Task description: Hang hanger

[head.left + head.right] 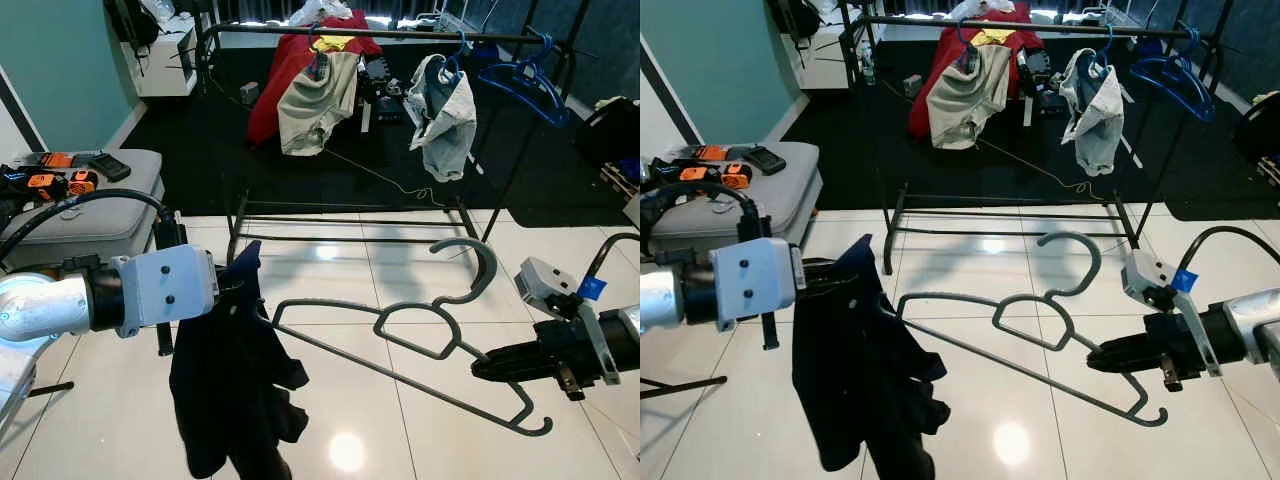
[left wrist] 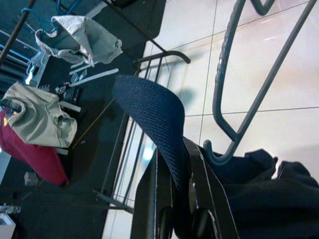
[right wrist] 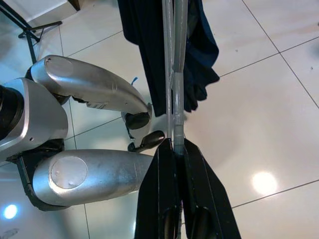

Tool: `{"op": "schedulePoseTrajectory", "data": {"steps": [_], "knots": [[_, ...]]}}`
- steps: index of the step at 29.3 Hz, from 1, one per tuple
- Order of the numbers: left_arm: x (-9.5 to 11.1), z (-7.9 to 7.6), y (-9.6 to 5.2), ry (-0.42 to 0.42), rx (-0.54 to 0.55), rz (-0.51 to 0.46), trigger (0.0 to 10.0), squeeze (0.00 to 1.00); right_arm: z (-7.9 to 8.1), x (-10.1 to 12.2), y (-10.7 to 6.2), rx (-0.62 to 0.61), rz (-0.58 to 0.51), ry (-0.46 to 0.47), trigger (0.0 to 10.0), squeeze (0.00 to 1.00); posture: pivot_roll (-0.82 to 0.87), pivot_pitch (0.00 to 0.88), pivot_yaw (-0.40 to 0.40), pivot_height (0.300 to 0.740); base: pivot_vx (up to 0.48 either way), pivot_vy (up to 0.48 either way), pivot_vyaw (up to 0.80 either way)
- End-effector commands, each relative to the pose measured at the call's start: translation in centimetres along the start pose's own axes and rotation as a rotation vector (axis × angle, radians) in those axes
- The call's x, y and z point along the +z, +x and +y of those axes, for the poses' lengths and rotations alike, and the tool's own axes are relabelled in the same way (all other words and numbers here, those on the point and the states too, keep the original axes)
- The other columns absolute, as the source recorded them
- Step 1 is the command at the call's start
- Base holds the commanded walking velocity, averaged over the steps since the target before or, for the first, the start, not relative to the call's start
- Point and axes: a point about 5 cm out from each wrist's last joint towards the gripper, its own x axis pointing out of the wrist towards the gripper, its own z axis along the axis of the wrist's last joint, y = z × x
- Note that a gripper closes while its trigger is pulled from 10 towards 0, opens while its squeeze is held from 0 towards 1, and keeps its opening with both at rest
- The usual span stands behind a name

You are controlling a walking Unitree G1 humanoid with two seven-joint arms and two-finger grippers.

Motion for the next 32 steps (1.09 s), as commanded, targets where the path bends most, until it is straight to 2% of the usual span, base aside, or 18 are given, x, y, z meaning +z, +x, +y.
{"op": "schedulePoseTrajectory", "data": {"steps": [1, 12, 20, 27, 28, 32], "knots": [[0.8, -0.1, 0.3, 0.022, -0.024, -0.033, 10.0, 0.00, 0.0, 0.2, 0.1, 0.011, 0.006, -0.015, 10.0, 0.00, -0.06, 0.063, 0.011, 0.740, 0.000, 0.000, 0.00], [3.2, -0.3, 1.4, 0.024, -0.065, -0.161, 10.0, 0.00, -0.2, 0.5, 0.6, 0.022, 0.001, -0.031, 10.0, 0.00, -0.07, 0.059, 0.011, 0.740, 0.000, 0.000, 0.00], [3.3, -0.5, 1.5, 0.026, -0.086, -0.164, 10.0, 0.00, -0.3, 0.7, 0.7, 0.033, 0.004, -0.046, 10.0, 0.00, -0.07, 0.058, 0.007, 0.740, 0.000, 0.000, 0.00], [3.2, -0.4, 2.3, 0.061, -0.076, -0.159, 10.0, 0.00, -0.1, 1.5, 1.4, 0.096, -0.025, -0.063, 10.0, 0.00, -0.08, 0.057, 0.005, 0.740, 0.000, 0.000, 0.00], [3.0, -0.4, 2.8, 0.085, -0.075, -0.142, 10.0, 0.00, 0.1, 1.9, 1.7, 0.128, -0.048, -0.068, 10.0, 0.00, -0.08, 0.055, 0.005, 0.740, 0.000, 0.000, 0.00], [2.6, -0.4, 3.2, 0.106, -0.076, -0.122, 10.0, 0.00, 0.2, 2.1, 1.8, 0.152, -0.057, -0.076, 10.0, 0.00, -0.08, 0.055, 0.006, 0.740, 0.000, 0.000, 0.00]]}}
